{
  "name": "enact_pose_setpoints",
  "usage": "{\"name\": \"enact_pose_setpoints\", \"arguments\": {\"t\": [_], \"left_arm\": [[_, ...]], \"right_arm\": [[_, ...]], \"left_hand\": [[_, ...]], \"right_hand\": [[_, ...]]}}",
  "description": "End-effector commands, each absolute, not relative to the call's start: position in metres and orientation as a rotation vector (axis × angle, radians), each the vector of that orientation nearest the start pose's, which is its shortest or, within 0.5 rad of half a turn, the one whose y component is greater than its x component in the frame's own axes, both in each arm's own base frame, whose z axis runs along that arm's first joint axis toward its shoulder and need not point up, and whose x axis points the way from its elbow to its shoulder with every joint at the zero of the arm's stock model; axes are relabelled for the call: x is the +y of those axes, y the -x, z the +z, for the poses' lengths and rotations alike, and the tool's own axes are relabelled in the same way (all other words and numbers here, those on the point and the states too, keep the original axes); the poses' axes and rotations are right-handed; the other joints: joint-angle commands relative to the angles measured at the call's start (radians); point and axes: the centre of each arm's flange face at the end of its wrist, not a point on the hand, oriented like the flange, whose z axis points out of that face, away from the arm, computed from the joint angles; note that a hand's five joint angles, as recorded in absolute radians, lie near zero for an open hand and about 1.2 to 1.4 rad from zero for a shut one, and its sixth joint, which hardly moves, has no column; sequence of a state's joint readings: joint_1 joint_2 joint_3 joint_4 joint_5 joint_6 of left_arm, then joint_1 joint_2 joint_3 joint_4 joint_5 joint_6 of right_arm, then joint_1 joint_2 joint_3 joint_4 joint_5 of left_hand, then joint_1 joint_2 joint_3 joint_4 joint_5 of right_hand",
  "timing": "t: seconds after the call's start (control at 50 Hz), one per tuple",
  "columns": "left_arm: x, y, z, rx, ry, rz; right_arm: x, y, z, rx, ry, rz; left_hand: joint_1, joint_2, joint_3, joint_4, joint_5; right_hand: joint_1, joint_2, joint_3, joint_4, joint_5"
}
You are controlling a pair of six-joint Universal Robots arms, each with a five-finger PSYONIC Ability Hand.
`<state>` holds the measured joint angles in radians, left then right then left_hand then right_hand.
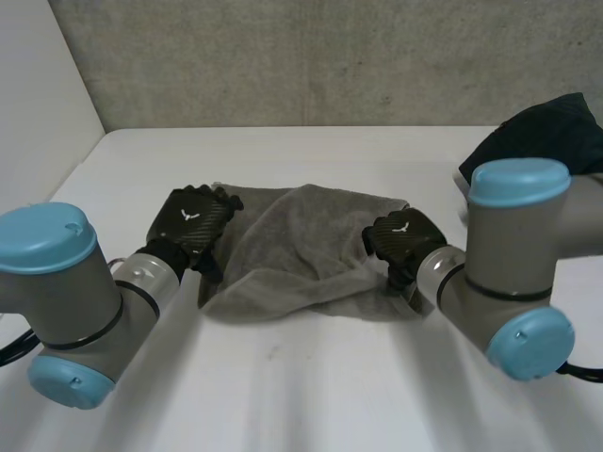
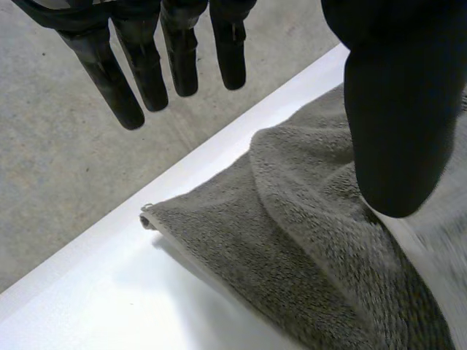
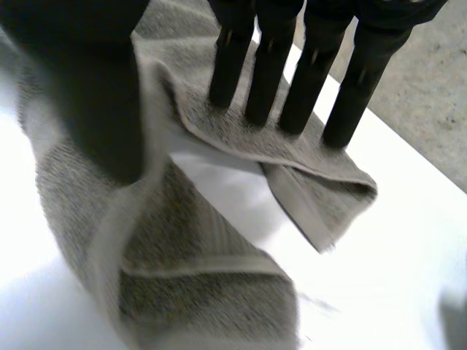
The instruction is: Fold the laundry.
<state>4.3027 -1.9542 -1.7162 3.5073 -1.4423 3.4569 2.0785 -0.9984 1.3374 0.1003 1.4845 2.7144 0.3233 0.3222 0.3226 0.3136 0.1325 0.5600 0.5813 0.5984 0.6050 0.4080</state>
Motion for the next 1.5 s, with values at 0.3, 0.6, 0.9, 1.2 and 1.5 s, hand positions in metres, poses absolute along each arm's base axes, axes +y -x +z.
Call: {"name": "enact_pose_setpoints", "arguments": {"t": [0.3,0.6,0.9,1.2,1.5], "left_arm": [[-0.323,0.212,0.215,2.246,-0.644,-2.247],[-0.324,0.212,0.207,2.343,-0.66,-2.229],[-0.325,0.213,0.205,2.344,-0.661,-2.227],[-0.335,0.209,0.204,2.319,-0.705,-2.214],[-0.365,0.225,0.158,2.371,-0.955,-2.056]], "right_arm": [[-0.2,-0.404,0.204,1.824,1.652,-1.651],[-0.19,-0.451,0.147,1.748,1.661,-1.544],[-0.21,-0.453,0.131,1.79,1.701,-1.656],[-0.208,-0.422,0.292,1.637,1.348,-1.992],[-0.152,-0.386,0.399,1.338,1.259,-2.166]], "left_hand": [[-0.149,-0.148,-0.148,-0.139,-0.133],[-0.149,-0.148,-0.148,-0.139,-0.133],[-0.149,-0.148,-0.148,-0.139,-0.133],[-0.149,-0.148,-0.148,-0.139,-0.133],[-0.149,-0.148,-0.148,-0.139,-0.133]], "right_hand": [[-0.11,-0.131,-0.148,-0.155,-0.133],[0.093,0.072,0.055,0.048,0.071],[0.694,0.672,0.655,0.649,0.671],[0.836,0.815,0.798,0.791,0.814],[0.836,0.815,0.798,0.791,0.814]]}}
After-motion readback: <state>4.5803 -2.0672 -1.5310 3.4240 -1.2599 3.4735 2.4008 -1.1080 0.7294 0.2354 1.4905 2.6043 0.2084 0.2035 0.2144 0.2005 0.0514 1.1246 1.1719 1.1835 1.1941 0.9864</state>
